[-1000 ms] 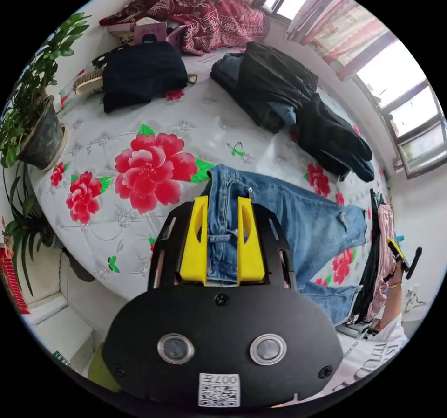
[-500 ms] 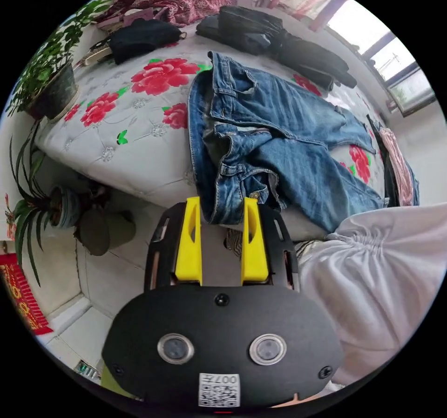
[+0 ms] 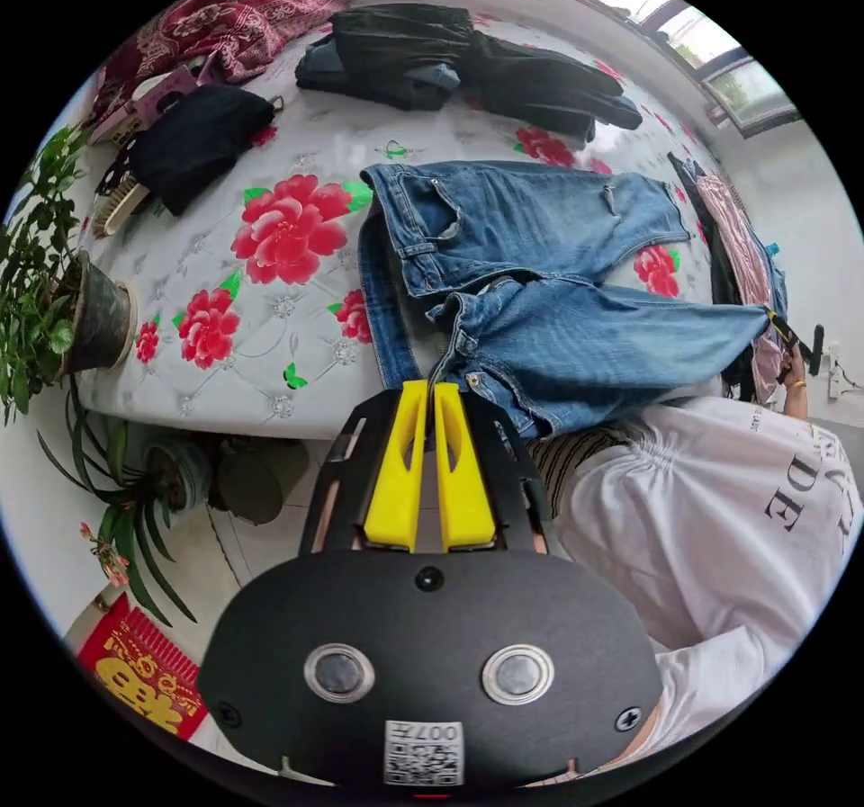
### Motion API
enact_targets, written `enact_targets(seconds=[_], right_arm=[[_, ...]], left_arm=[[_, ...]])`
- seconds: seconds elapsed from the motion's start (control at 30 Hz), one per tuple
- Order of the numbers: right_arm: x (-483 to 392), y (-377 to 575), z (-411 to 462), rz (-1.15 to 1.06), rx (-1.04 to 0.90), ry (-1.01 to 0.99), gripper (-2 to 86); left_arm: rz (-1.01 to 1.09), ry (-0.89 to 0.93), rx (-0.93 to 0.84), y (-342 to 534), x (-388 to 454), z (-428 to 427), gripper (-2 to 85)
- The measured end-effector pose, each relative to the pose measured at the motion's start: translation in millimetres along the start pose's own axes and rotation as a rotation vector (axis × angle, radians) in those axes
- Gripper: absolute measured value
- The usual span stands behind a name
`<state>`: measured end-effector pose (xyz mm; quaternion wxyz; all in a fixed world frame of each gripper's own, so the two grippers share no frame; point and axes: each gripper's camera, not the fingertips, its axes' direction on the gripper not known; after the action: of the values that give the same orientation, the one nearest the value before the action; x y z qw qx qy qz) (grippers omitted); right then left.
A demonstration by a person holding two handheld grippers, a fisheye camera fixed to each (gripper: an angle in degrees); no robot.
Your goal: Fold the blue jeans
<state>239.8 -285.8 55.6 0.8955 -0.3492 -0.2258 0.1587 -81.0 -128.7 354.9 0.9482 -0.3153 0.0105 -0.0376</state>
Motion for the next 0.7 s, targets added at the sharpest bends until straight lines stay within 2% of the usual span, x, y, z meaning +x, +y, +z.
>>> enact_targets(seconds=[0.1,0.2,0.27,0.5,0.7], right_arm=[[7.7,-26.3,28.8,0.085,-0.018,0.016,2.7],[-4.0,-18.9,71.0,0.019,-0.118,0.094,4.5],[-9.2,-1.1,83.9,-0.031,-0.117,0.116,5.5],[39.0,38.9,101.4,0.068,-0.122,0.068,7.2],[49.1,16.9,129.5,-0.037,-0.179,0.172,6.6]], left_arm=[[-0.108,0.072,-0.043,-22.1,-11.3,41.6,1.3],[-0.148,0.047,-0.074,-16.6,-1.9,82.9,7.2],[-0.173,0.033,-0.064,-2.7,3.8,95.6,9.3],[-0.274,0.066,0.132,43.3,15.0,80.4,11.3],[-0.225,-0.034,-0.024,1.1,33.9,120.4,10.9]])
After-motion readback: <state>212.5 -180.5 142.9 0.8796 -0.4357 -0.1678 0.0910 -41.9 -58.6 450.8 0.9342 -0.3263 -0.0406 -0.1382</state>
